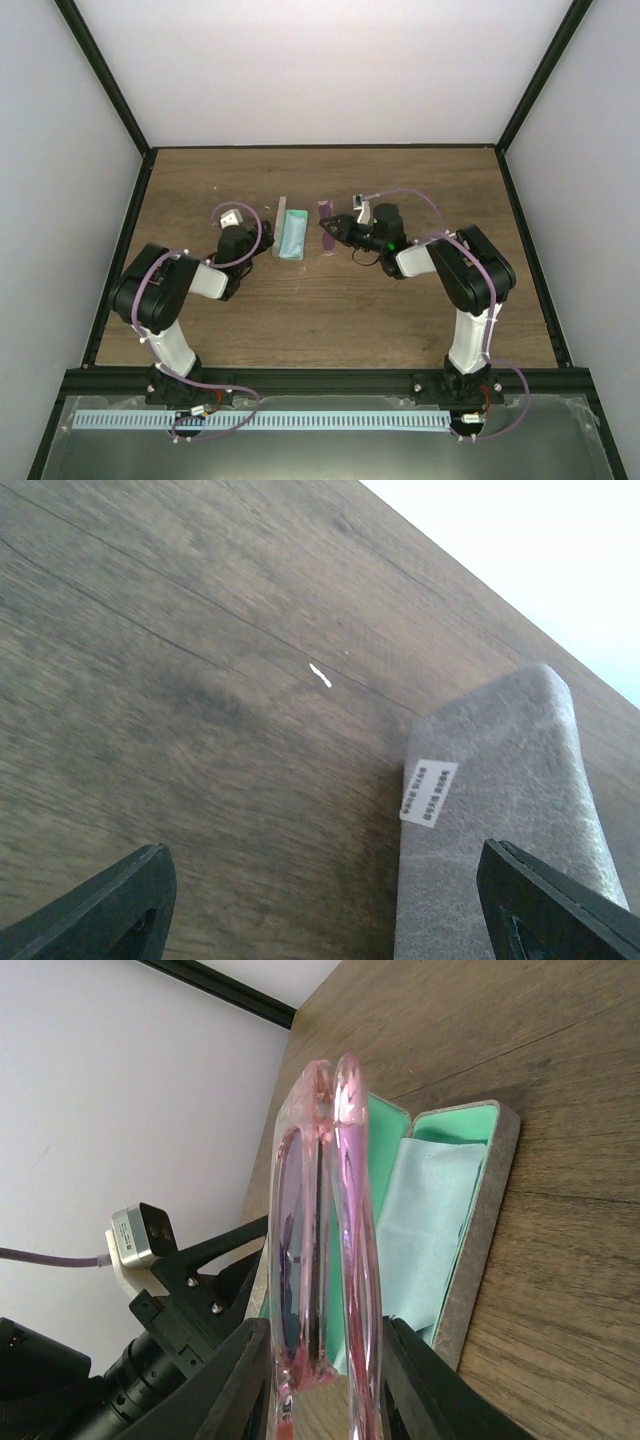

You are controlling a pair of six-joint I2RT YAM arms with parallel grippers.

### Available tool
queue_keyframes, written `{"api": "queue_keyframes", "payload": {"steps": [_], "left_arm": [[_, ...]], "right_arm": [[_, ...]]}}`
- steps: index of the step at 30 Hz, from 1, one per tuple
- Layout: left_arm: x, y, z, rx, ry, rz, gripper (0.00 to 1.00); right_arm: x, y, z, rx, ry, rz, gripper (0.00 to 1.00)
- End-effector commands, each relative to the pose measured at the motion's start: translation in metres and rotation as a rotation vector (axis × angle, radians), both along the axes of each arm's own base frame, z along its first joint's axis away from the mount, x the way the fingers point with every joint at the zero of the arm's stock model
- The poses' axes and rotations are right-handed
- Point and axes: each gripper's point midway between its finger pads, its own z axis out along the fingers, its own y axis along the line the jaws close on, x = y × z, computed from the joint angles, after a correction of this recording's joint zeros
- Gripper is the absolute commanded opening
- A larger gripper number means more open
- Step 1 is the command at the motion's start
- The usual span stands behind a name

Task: Organize the sunglasses
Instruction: Move the sunglasses case at the center of the board, then place the sunglasses in the sunglasses case.

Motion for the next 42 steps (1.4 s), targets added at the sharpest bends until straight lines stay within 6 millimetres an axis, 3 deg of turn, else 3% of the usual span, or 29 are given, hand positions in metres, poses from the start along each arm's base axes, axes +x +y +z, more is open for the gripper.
{"api": "queue_keyframes", "payload": {"steps": [1,16,24,33,42], "left_arm": [[-0.004,-0.008,0.009,-0.015,-0.030,-0.029,0.84],[-0.011,-0.003,0.025,0.001,-0.060,-0.025,0.85],[-0.020,0.006,0.023,0.009,-0.068,-0.001,0.85],[-0.023,0.006,0.025,0.004,-0.075,-0.005,0.85],[-0.026,0.010,0.026,0.047,-0.080,-0.005,0.85]], "right_arm": [[0.011,0.006,0.013,0.009,-0.039,-0.001,0.30],[0.042,0.046,-0.005,0.004,0.018,0.054,0.32],[0.045,0.078,-0.021,0.018,0.074,0.116,0.32],[0.053,0.081,-0.042,0.002,0.136,0.069,0.34],[0.053,0.088,-0.053,-0.003,0.179,0.057,0.43]]}}
